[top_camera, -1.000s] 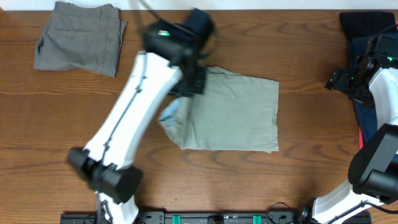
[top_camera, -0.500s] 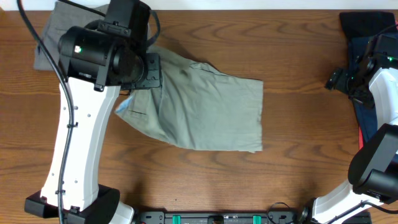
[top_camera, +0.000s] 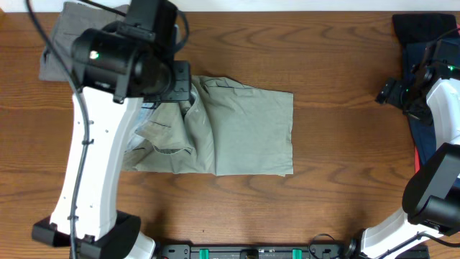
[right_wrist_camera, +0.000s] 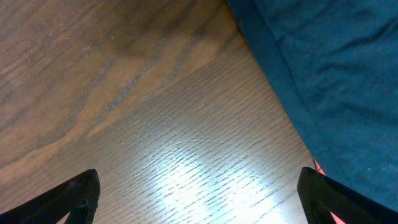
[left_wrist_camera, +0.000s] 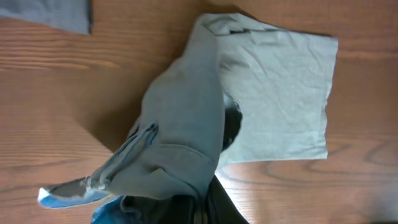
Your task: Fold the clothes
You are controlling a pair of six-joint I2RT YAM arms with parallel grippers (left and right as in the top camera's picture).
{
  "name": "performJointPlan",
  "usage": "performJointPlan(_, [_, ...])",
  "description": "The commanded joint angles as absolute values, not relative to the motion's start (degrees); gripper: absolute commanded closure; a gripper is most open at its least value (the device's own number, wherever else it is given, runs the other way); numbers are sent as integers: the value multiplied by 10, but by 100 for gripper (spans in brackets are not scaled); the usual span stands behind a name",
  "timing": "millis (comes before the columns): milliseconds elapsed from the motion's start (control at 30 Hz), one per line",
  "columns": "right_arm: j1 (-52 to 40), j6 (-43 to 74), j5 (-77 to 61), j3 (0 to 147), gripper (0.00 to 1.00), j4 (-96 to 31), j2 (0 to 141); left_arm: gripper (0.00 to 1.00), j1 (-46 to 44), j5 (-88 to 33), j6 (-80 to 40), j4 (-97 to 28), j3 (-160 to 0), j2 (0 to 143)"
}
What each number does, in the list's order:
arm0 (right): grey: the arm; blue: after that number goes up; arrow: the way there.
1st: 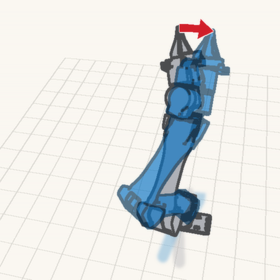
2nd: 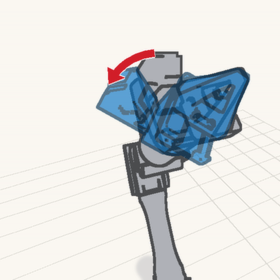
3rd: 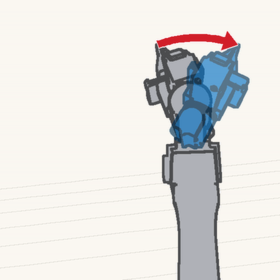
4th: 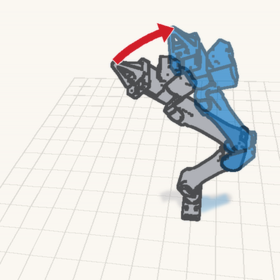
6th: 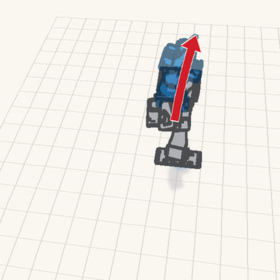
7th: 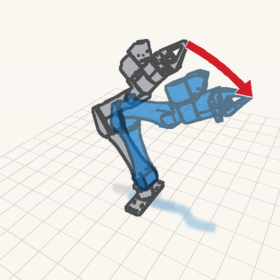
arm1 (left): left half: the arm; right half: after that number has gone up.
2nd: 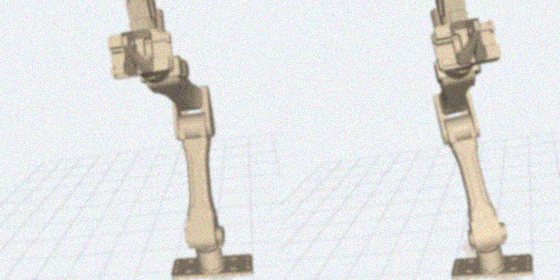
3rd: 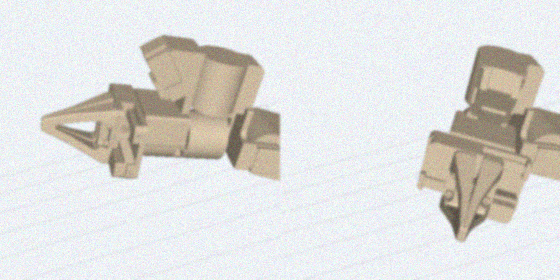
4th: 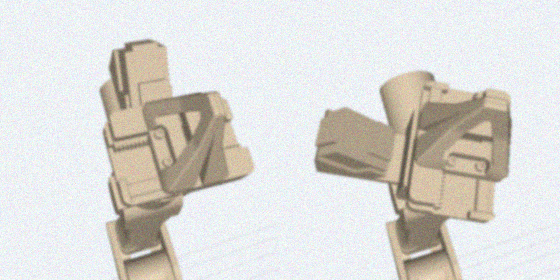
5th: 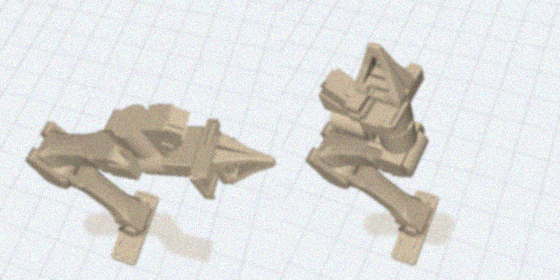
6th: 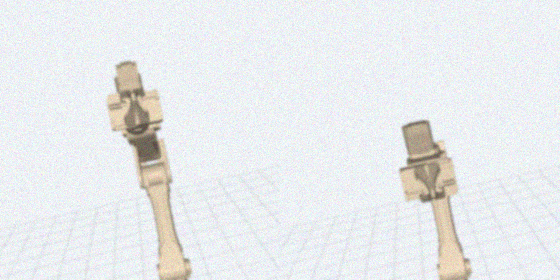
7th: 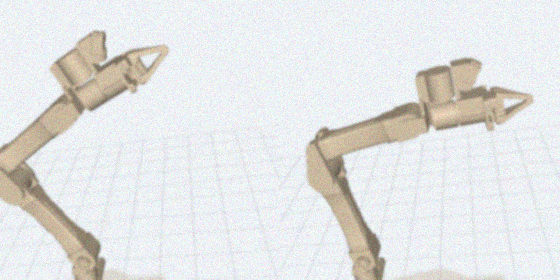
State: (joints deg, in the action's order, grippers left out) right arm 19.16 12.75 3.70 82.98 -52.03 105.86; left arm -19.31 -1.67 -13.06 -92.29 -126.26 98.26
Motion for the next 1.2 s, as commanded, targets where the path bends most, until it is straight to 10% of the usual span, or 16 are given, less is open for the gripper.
performJointPlan(0, [194,121,43,835,1,-521,1051,94,-199,-30,-123,-952,-1257,1011])
performJointPlan(667, [194,121,43,835,1,-521,1051,94,-186,67,-143,-932,-1256,1064])
performJointPlan(1167, [194,121,43,835,1,-521,1051,83,2,72,-142,-925,-1207,1065])
